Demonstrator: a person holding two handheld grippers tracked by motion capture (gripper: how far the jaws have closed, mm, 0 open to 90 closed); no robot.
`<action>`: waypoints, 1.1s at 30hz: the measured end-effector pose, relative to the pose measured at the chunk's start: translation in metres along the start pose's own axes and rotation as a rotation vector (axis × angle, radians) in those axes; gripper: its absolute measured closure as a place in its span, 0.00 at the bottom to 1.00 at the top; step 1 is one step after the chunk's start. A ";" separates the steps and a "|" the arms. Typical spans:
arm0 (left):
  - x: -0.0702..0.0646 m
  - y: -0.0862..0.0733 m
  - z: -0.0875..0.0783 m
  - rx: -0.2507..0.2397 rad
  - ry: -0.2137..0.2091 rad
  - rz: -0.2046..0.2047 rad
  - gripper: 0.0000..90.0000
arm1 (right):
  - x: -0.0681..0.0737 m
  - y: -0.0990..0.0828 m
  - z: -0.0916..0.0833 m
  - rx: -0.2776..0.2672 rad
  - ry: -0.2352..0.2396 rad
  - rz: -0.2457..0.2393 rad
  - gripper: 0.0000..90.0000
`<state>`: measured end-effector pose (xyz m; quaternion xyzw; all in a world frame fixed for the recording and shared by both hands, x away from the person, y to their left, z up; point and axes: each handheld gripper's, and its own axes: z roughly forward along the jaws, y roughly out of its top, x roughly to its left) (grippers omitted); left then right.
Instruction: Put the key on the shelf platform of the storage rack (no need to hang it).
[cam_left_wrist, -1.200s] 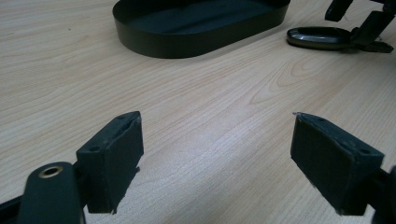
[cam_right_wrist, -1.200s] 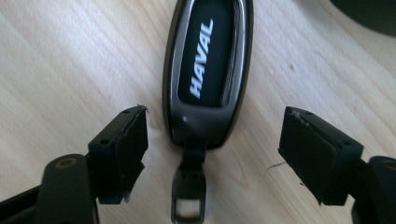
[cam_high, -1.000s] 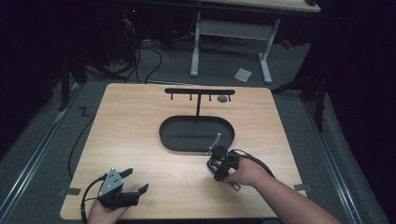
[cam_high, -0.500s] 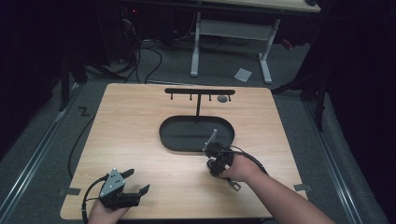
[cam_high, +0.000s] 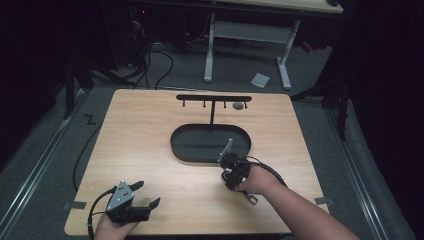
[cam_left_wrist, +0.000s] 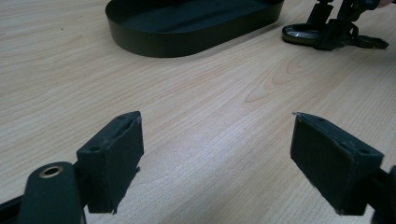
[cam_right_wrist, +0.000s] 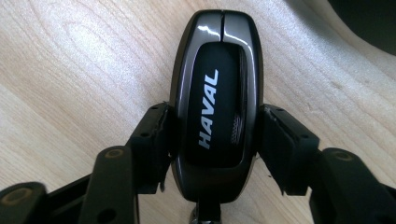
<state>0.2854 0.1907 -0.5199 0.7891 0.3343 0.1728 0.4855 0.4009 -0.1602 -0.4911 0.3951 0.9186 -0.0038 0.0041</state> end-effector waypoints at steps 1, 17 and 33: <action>0.000 0.000 0.000 0.003 -0.002 0.001 0.20 | 0.001 0.000 0.000 0.006 -0.001 0.003 0.53; 0.001 0.000 0.000 0.007 0.000 0.001 0.20 | 0.001 0.008 -0.020 -0.007 -0.015 -0.110 0.54; 0.001 0.000 -0.001 0.005 -0.002 0.001 0.20 | -0.020 0.024 -0.083 -0.050 -0.103 -0.104 0.54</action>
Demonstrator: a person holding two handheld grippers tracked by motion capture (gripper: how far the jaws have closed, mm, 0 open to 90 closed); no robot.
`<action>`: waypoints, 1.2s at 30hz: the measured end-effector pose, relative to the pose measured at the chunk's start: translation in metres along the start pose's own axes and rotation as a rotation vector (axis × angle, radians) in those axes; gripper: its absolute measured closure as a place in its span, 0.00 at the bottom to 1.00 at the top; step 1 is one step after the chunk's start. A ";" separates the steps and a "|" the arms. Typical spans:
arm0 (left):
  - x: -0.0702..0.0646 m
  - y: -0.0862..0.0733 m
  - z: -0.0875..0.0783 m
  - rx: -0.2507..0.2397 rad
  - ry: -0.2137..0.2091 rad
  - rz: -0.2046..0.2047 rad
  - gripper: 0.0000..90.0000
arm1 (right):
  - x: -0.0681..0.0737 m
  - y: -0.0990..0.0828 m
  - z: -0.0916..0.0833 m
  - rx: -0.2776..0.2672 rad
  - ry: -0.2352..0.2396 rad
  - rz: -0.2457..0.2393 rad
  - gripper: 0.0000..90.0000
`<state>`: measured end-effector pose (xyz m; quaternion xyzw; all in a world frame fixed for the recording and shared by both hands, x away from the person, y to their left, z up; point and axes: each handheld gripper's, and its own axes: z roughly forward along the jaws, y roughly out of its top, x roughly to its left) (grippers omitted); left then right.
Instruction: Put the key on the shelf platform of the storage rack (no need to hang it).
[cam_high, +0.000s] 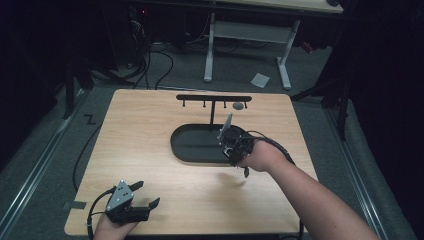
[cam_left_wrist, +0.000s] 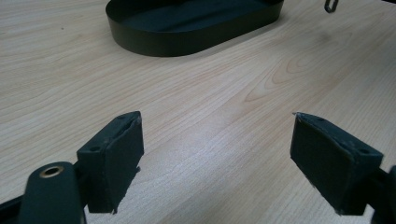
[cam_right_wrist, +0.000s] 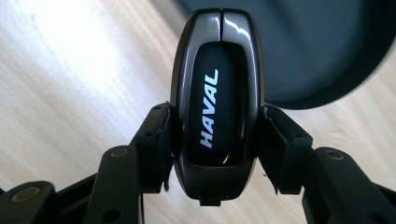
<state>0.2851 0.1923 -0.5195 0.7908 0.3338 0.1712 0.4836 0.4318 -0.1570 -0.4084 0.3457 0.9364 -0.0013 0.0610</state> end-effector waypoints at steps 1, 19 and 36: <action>0.000 0.000 0.000 -0.001 0.001 -0.001 0.20 | 0.000 0.000 0.000 0.000 0.000 0.000 0.54; 0.001 0.000 0.000 -0.002 0.002 -0.001 0.20 | -0.036 0.025 -0.025 -0.051 -0.036 0.042 0.54; 0.002 -0.001 -0.001 0.006 0.000 -0.002 0.20 | -0.043 0.046 -0.001 -0.044 -0.069 0.000 0.54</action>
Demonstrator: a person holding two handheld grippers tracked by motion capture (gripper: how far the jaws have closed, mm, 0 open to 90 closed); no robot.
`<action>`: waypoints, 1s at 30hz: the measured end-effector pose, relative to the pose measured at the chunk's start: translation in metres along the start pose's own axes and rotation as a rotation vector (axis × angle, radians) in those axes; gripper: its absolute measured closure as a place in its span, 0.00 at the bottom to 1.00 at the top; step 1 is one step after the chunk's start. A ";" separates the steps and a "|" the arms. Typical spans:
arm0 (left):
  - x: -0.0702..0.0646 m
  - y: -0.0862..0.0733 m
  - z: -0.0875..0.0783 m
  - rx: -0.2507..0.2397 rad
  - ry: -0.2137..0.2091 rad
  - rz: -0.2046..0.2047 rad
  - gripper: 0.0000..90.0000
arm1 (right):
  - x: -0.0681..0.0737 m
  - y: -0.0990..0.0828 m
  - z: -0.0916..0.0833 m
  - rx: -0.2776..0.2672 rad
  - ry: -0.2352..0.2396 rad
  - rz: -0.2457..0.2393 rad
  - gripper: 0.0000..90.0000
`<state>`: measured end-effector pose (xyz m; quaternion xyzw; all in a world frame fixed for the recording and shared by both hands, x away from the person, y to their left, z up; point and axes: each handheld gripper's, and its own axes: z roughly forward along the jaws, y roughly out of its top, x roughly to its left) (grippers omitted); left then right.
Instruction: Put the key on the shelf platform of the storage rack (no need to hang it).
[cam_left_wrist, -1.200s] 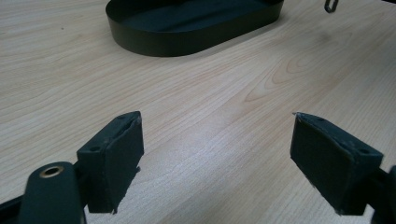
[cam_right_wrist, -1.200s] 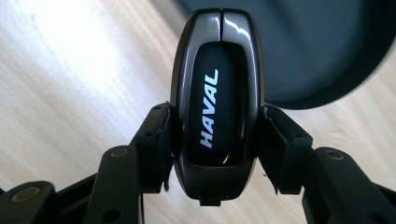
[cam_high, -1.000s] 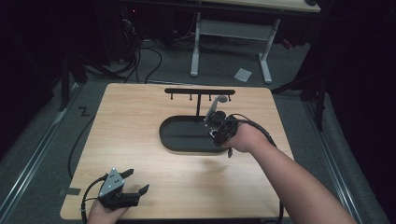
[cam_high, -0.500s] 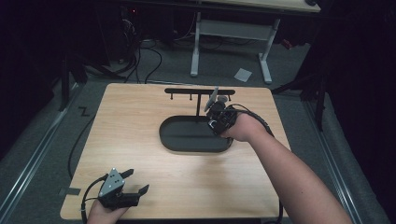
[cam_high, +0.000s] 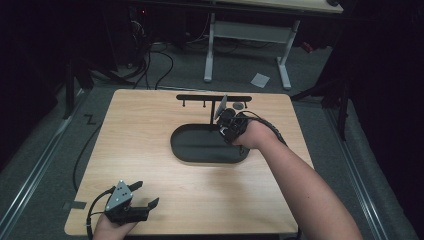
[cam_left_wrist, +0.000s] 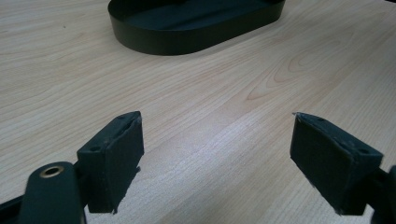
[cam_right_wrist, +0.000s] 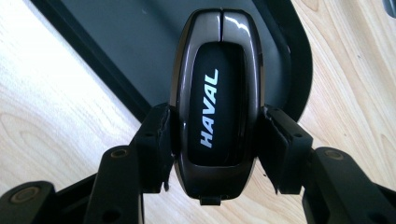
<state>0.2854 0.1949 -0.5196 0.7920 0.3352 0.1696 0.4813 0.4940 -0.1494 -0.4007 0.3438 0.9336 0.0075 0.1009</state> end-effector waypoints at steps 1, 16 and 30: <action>0.000 0.000 0.000 0.000 0.000 0.000 0.20 | 0.000 0.000 0.000 0.000 0.000 0.000 0.54; -0.001 -0.001 0.001 -0.002 0.002 -0.002 0.20 | 0.018 0.024 0.044 -0.008 0.012 -0.024 0.54; 0.000 -0.001 0.001 0.001 0.001 -0.003 0.20 | 0.023 0.038 0.081 -0.009 0.047 -0.021 0.54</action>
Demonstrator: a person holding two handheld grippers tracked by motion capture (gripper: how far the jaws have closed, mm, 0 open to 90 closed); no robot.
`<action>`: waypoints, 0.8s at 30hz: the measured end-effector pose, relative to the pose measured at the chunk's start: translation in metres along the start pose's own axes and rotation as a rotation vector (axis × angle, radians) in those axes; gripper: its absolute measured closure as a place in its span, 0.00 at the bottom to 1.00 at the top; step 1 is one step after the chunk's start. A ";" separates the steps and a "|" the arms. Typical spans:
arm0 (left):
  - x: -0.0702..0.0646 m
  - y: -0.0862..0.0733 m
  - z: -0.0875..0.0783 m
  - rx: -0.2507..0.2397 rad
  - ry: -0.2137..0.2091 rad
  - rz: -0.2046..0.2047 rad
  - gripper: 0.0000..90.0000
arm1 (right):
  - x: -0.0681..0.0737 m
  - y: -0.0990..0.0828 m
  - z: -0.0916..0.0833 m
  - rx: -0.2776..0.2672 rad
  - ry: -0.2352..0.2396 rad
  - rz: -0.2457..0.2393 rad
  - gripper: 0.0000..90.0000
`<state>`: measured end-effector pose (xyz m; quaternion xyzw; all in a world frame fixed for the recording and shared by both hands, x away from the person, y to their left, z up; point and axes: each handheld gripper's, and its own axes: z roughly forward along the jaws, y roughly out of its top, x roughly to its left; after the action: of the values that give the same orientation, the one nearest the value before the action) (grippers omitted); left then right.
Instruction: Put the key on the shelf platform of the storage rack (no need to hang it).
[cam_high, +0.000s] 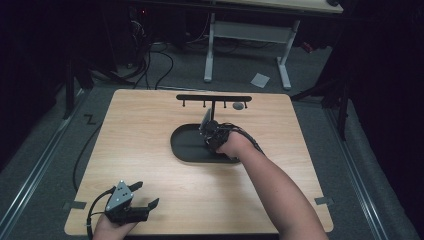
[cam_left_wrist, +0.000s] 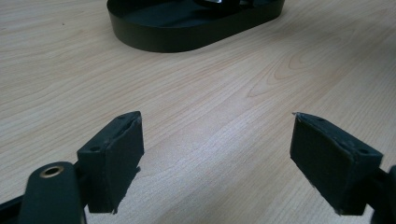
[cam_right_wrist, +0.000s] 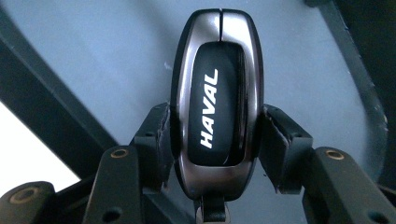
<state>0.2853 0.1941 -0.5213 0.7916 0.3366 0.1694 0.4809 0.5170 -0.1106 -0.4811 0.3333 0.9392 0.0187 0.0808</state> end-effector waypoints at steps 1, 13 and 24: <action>0.000 0.000 0.000 0.000 0.000 0.000 0.20 | 0.000 0.001 0.002 -0.003 0.001 0.002 0.54; 0.000 0.000 0.000 0.001 0.002 0.001 0.20 | -0.003 0.010 0.008 -0.026 0.028 0.051 0.54; 0.000 -0.001 -0.002 0.004 0.001 -0.001 0.20 | 0.001 0.008 0.003 -0.062 0.014 0.066 0.42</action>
<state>0.2842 0.1956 -0.5213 0.7922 0.3376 0.1690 0.4794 0.5215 -0.1036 -0.4834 0.3611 0.9272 0.0528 0.0839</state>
